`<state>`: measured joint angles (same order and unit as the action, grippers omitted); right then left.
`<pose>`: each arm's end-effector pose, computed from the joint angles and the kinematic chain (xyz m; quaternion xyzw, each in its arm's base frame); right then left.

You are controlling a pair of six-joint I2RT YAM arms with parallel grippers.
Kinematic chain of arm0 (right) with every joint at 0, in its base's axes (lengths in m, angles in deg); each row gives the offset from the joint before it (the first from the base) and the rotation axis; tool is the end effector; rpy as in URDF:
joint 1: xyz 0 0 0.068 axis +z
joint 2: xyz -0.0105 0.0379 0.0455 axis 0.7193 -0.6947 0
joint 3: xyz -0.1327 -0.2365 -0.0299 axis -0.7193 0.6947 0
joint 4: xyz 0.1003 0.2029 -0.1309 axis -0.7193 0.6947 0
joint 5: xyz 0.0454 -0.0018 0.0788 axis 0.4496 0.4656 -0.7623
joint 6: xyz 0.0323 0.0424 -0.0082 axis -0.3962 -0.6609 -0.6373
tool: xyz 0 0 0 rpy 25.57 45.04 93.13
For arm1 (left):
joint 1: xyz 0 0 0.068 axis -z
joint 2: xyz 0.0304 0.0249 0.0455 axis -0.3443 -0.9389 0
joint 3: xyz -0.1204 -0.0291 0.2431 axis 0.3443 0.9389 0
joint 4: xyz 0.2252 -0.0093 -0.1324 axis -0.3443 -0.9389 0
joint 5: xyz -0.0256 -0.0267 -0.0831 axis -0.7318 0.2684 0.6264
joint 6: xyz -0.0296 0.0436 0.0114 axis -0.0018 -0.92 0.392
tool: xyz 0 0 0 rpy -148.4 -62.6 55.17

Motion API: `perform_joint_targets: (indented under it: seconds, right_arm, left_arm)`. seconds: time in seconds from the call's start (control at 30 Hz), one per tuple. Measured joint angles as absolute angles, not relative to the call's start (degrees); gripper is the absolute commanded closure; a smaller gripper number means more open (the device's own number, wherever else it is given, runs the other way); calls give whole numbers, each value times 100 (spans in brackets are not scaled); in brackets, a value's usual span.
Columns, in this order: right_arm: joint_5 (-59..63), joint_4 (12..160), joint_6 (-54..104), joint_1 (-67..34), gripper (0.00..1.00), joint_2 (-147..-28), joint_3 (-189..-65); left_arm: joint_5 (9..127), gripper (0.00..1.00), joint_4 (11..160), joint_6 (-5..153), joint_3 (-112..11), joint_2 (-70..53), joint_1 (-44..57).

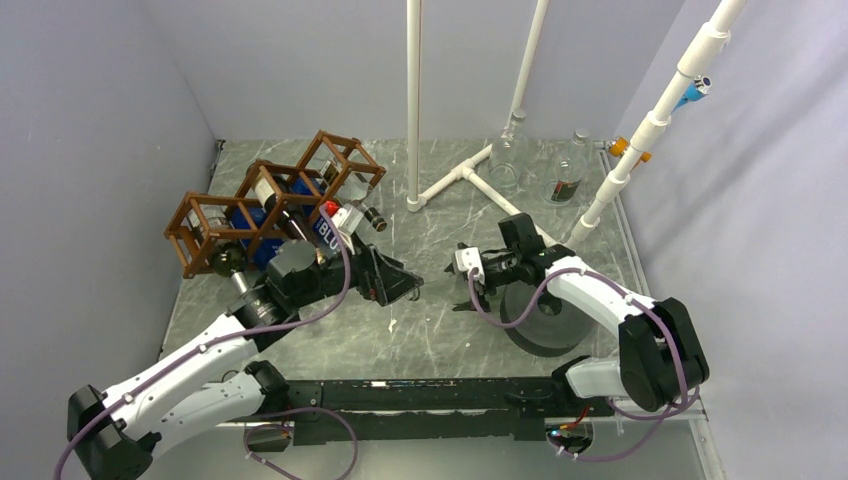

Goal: Take the wine bottle off the wine rack
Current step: Place the wine bottle at the center of the board.

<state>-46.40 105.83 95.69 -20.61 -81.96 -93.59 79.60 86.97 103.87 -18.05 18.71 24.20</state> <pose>0.2100 0.1324 0.2086 -0.6933 0.4926 0.3340 0.4064 0.1365 -0.1503 0.3236 0.1335 0.7237 -0.5461 0.4003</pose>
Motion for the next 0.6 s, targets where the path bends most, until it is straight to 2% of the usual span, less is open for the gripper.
perform_joint_targets:
  seconds: [0.33,0.6]
  right_arm:
    - [-4854,10314,8961,-2247,87,-8260,-9359]
    - [-4926,10021,8325,-2352,89,-8271,-9359]
  left_arm:
    - [6635,1,9309,9687,-806,2500,2870]
    - [5711,1,10774,9372,-49,2489,3414]
